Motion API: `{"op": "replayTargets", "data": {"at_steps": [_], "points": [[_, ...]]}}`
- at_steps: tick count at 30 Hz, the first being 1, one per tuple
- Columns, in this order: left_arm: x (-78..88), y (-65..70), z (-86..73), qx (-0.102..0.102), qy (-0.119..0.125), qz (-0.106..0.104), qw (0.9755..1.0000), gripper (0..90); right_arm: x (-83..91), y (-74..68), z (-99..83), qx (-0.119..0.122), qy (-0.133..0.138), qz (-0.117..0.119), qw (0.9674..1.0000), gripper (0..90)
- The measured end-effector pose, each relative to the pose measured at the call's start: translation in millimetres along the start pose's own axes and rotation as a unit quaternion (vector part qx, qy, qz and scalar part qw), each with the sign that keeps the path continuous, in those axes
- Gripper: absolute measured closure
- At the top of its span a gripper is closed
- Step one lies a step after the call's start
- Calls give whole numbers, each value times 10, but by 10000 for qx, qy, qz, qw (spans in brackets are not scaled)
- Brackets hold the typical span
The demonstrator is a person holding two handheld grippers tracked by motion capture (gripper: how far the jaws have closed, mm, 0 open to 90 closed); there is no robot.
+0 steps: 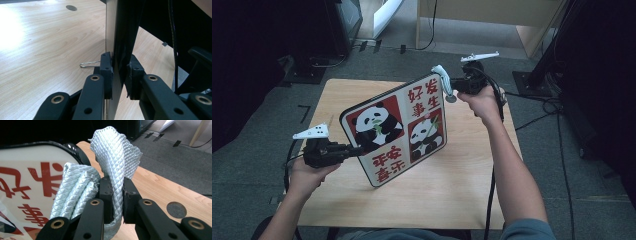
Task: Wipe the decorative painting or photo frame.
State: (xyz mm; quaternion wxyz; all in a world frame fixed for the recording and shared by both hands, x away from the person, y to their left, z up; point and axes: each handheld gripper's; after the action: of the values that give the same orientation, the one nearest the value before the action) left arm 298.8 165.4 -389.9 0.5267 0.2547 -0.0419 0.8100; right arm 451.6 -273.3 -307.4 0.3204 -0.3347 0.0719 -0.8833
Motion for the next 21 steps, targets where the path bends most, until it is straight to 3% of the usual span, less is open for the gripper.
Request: {"op": "replayTargets", "data": {"at_steps": [21], "points": [[0, -7, -1, -7, -5, -29, 10000, 791, -98, 195, -319, -429, 53, 328, 9985, 817]]}}
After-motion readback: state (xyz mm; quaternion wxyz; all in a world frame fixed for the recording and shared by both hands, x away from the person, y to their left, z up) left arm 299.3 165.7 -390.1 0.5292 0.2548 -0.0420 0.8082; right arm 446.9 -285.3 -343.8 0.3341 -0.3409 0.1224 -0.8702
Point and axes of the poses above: each handheld gripper's, and its own axes: x roughly backward along the jaws, z roughly out of its top, y roughly to its right, and after that the axes turned 9 degrees about -x, right-handed
